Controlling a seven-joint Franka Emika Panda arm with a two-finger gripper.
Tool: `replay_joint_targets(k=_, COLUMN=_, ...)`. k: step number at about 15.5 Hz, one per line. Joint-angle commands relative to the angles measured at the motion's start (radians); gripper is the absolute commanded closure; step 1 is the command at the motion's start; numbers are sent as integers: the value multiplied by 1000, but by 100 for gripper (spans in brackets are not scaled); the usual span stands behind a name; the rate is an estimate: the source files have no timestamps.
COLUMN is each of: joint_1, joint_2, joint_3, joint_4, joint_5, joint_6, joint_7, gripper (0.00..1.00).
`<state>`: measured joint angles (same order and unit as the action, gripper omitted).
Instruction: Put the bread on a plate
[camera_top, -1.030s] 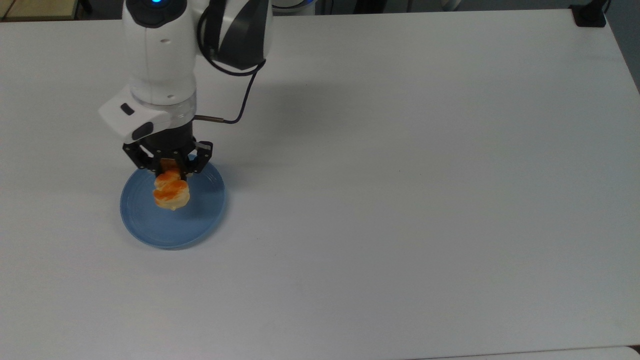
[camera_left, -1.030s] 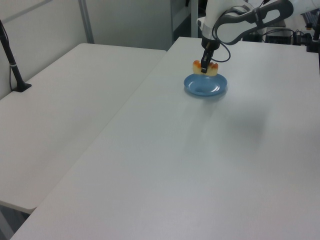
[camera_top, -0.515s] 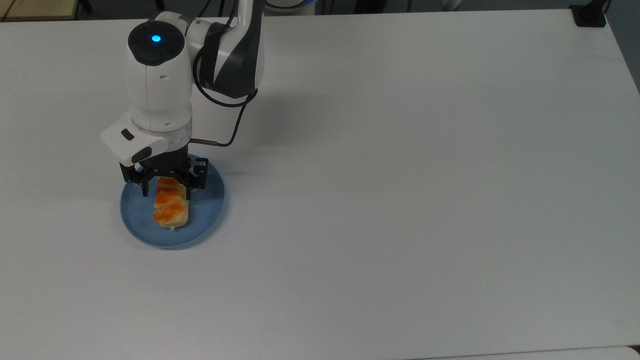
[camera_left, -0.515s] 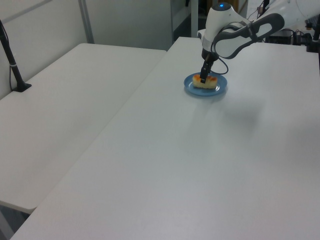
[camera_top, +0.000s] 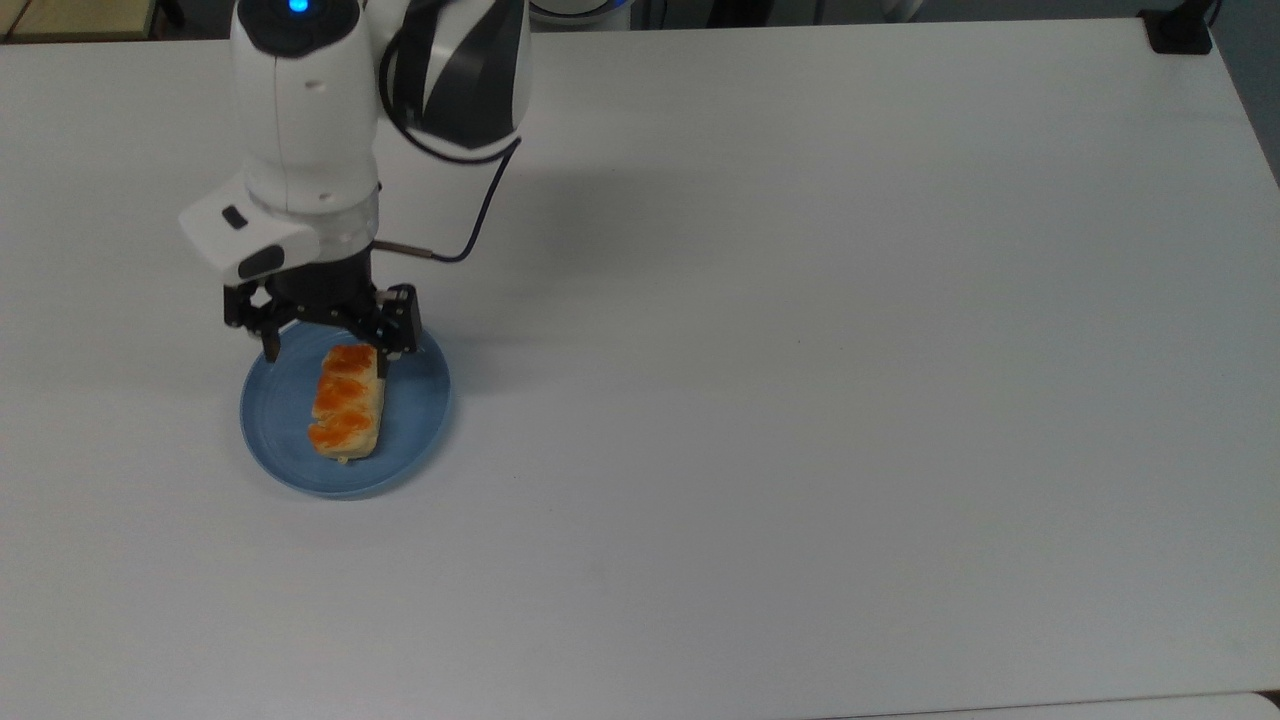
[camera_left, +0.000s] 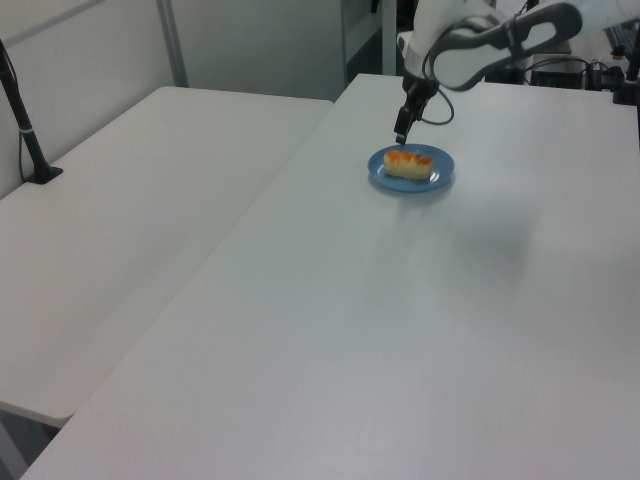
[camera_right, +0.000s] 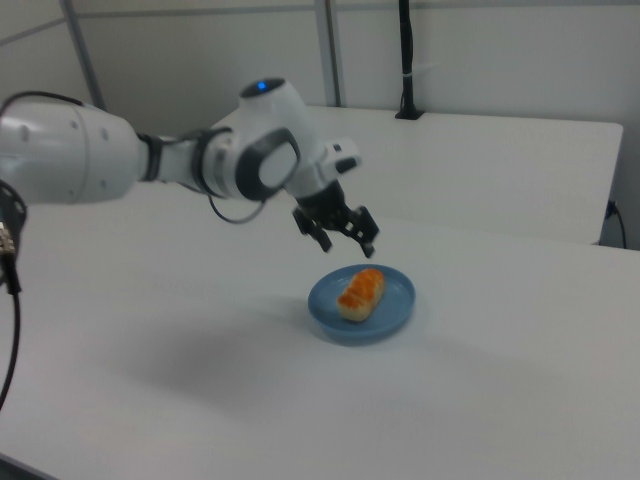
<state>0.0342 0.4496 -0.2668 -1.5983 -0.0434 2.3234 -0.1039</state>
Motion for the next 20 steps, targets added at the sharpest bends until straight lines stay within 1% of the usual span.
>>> replay_joint_targets(k=1, joint_1=62, joint_2=-152, joint_3=4, joint_4=-28, joint_5=16, joint_6=-241, joint_7=62, gripper=0)
replay_joint_targets(k=2, joint_1=65, joint_2=-182, joint_3=12, joint_4=-28, joint_5=16, joint_6=-310, joint_7=64, gripper=0)
replay_joint_targets(k=3, joint_1=66, joint_2=-218, joint_3=30, joint_4=-28, joint_5=17, joint_6=-378, joint_7=62, gripper=0)
replay_joint_targets(k=6, joint_1=56, joint_2=-296, joint_3=96, joint_4=-25, joint_5=19, joint_6=-568, joint_7=67, gripper=0)
replay_joint_targets(k=9, joint_1=47, joint_2=-342, joint_3=150, joint_4=-25, joint_5=23, joint_6=-657, joint_7=69, gripper=0)
replay_joint_targets(k=12, joint_1=20, joint_2=-353, joint_3=155, joint_4=-22, joint_5=62, joint_6=-653, joint_7=63, gripper=0)
replay_joint_targets(k=15, joint_1=1, joint_2=-356, joint_3=155, joint_4=12, joint_5=65, joint_6=-648, joint_7=58, gripper=0)
replay_joint_targets(k=20, joint_1=0, joint_2=-355, joint_3=153, joint_4=15, joint_5=79, joint_6=-648, joint_7=64, gripper=0)
